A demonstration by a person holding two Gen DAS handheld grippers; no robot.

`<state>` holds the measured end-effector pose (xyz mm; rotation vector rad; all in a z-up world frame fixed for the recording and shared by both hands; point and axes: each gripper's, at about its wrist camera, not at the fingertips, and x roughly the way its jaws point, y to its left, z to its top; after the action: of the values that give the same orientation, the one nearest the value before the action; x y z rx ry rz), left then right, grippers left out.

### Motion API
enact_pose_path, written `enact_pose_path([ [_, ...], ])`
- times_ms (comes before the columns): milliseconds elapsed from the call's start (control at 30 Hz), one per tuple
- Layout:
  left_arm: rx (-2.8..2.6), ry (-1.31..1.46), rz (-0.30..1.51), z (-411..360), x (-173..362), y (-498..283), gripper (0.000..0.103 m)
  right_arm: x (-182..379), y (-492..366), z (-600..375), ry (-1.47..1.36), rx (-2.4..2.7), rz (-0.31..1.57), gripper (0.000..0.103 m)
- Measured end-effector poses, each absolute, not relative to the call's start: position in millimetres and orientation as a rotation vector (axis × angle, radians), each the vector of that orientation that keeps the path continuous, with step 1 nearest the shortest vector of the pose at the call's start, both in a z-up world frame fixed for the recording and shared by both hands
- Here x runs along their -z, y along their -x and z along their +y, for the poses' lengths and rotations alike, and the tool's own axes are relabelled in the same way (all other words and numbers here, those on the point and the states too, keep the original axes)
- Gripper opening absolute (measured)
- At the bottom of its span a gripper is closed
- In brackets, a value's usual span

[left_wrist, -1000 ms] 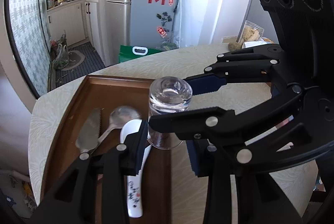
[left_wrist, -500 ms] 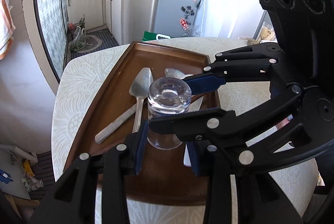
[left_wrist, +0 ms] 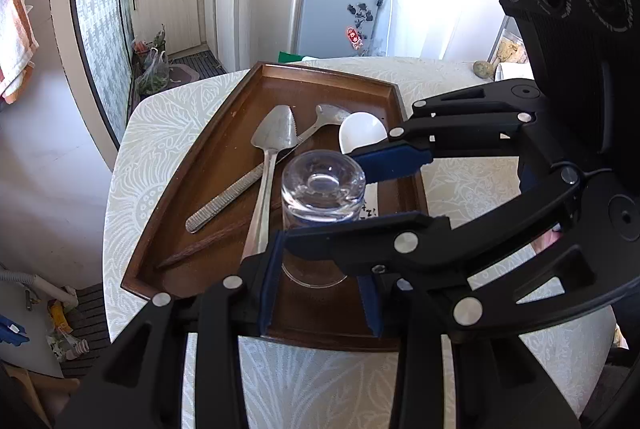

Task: Organize utensils
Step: 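Carry the glass cup over the wooden tray with the right gripper, then lower the glass cup into the tray and open the right gripper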

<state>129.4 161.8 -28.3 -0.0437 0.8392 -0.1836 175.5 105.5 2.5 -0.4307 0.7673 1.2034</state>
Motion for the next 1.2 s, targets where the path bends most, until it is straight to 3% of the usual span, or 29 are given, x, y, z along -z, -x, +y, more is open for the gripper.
enact_pose_path([
  [333,0.174,0.039,0.84,161,38,-133,0.043,2,-172,104,0.444,-1.214,0.709,0.034],
  [400,0.178,0.049,0.839,161,39,-134,0.06,3,-171,104,0.446,-1.22,0.708,0.034],
  [500,0.165,0.057,0.829,161,39,-135,0.068,1,-171,103,0.443,-1.206,0.69,0.036],
  [567,0.181,0.08,0.816,163,38,-134,0.08,-3,-172,100,0.43,-1.185,0.665,0.055],
  [600,0.18,0.083,0.812,163,36,-133,0.087,-6,-174,97,0.415,-1.167,0.655,0.072],
  [633,0.174,0.079,0.804,163,35,-131,0.087,-8,-175,95,0.404,-1.165,0.652,0.079],
  [800,0.149,0.066,0.795,161,31,-130,0.091,-14,-177,91,0.391,-1.152,0.661,0.086],
  [1200,0.191,0.083,0.728,153,13,-93,0.091,-32,-164,49,0.35,-1.075,0.66,0.088],
])
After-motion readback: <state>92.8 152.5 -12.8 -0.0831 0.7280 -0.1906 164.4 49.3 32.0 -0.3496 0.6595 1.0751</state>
